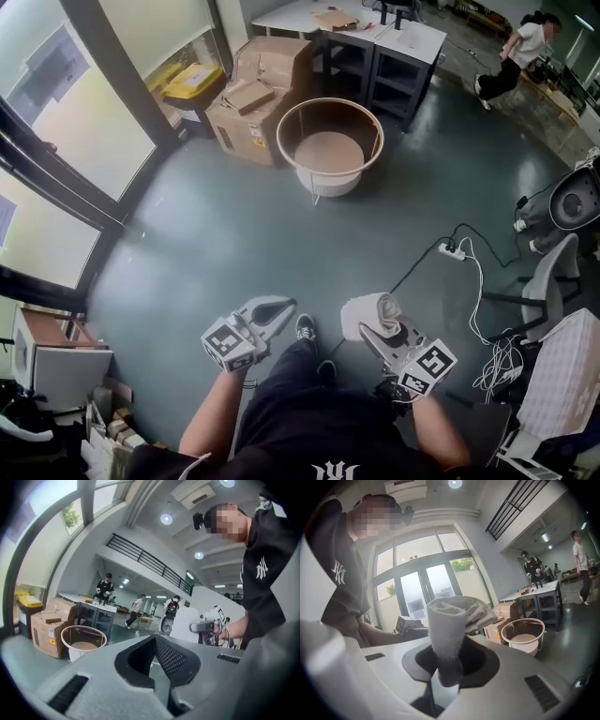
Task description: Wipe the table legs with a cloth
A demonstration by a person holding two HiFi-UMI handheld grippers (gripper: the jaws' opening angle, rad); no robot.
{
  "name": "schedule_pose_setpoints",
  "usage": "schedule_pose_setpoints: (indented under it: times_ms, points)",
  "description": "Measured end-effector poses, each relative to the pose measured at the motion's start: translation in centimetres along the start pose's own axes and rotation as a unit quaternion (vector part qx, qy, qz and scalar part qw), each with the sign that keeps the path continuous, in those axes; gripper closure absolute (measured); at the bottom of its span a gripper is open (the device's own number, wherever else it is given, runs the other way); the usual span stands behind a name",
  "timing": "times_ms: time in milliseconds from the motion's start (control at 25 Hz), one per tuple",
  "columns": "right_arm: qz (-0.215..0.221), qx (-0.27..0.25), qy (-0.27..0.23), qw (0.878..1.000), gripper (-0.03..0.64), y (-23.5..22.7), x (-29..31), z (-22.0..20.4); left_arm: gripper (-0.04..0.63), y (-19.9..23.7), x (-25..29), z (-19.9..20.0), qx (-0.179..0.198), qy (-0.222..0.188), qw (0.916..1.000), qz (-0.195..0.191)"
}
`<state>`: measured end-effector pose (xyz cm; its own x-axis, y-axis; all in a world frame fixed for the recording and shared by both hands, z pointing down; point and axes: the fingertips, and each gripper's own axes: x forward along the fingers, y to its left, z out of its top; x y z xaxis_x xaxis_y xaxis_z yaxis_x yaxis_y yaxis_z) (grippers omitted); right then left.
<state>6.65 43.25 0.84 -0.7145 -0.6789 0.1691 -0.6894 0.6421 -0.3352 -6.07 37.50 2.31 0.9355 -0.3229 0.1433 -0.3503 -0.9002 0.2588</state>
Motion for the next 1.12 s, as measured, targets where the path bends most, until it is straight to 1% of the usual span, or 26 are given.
schedule_pose_setpoints:
  times_ms: [80,120,200,360,480,600,680,840,920,1000,1120]
  points:
    - [-0.008,0.003,0.015,1.000,0.543,-1.5,2.4,0.5,0.591,2.4,0.6,-0.6,0.042,0.029,0.9987,-0.005]
    - [-0.014,0.005,0.025,1.000,0.543,-2.3,3.7,0.8,0.591,3.7,0.9,-0.7,0.050,0.037,0.9980,-0.010]
    - [-0.024,0.006,0.043,0.999,0.542,-3.8,6.1,1.3,0.591,6.3,1.3,-0.6,0.046,0.043,0.9978,-0.021]
    - [-0.051,0.005,0.062,0.997,0.543,-6.6,10.1,3.3,0.591,11.5,1.9,-0.8,0.043,0.059,0.9962,-0.048]
    - [-0.077,0.006,0.073,0.994,0.543,-8.6,11.9,4.4,0.591,14.5,3.0,-0.4,0.042,0.050,0.9951,-0.075]
    - [-0.099,0.005,0.080,0.992,0.541,-10.1,12.3,5.0,0.589,16.8,4.7,-0.2,0.037,0.046,0.9941,-0.090]
    - [-0.116,0.009,0.080,0.990,0.543,-11.3,11.9,5.3,0.590,17.9,5.8,0.0,0.036,0.047,0.9942,-0.090]
    - [-0.165,0.031,0.062,0.984,0.543,-15.4,11.0,6.3,0.589,20.1,7.8,0.7,0.059,0.057,0.9936,-0.077]
    - [-0.180,0.041,0.061,0.981,0.543,-17.5,11.5,6.3,0.591,21.3,8.2,0.9,0.058,0.061,0.9939,-0.072]
    - [-0.175,0.043,0.062,0.982,0.542,-19.1,13.0,6.2,0.591,22.9,8.4,1.0,0.055,0.064,0.9946,-0.061]
    - [-0.154,0.044,0.052,0.986,0.541,-21.4,15.7,6.6,0.591,25.5,9.0,1.3,0.045,0.064,0.9962,-0.039]
